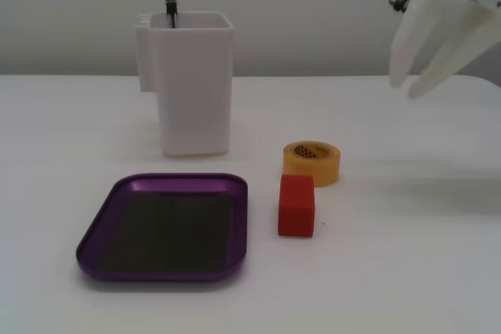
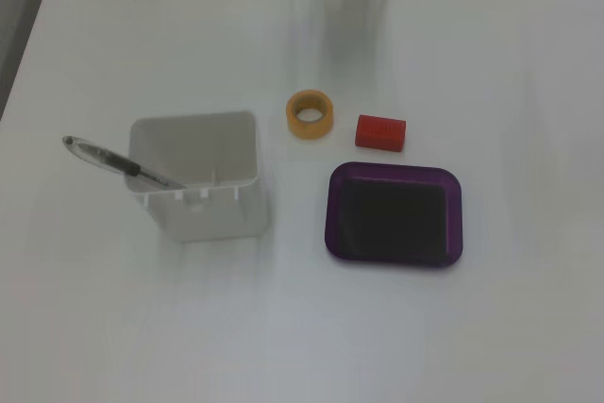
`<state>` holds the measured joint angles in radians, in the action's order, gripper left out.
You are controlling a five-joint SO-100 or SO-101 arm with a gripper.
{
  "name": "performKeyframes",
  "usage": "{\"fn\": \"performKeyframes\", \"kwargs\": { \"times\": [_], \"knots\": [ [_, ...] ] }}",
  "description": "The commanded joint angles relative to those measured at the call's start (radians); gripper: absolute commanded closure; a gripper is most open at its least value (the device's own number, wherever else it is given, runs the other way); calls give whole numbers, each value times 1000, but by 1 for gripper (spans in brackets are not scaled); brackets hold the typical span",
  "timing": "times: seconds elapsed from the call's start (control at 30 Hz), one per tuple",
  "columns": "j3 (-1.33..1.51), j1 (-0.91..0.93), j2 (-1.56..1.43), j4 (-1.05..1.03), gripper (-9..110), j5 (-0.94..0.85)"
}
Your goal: Grab up the yellow tape and put it in the box.
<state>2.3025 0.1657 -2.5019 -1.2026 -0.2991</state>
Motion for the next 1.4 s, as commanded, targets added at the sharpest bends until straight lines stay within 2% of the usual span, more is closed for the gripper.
{"fn": "performKeyframes", "kwargs": {
  "times": [0.0, 0.17, 0.7, 0.97, 1.07, 1.23, 1.37],
  "knots": [
    [-186, 26, 250, -31, 93, -11],
    [-301, 28, 449, -21, 84, -9],
    [-327, 32, 712, 153, 84, -8],
    [-311, 138, 787, 230, 84, -18],
    [-311, 137, 811, 230, 87, -20],
    [-318, 101, 813, 218, 101, -20],
    [-324, 64, 805, 206, 102, -15]
  ]
}}
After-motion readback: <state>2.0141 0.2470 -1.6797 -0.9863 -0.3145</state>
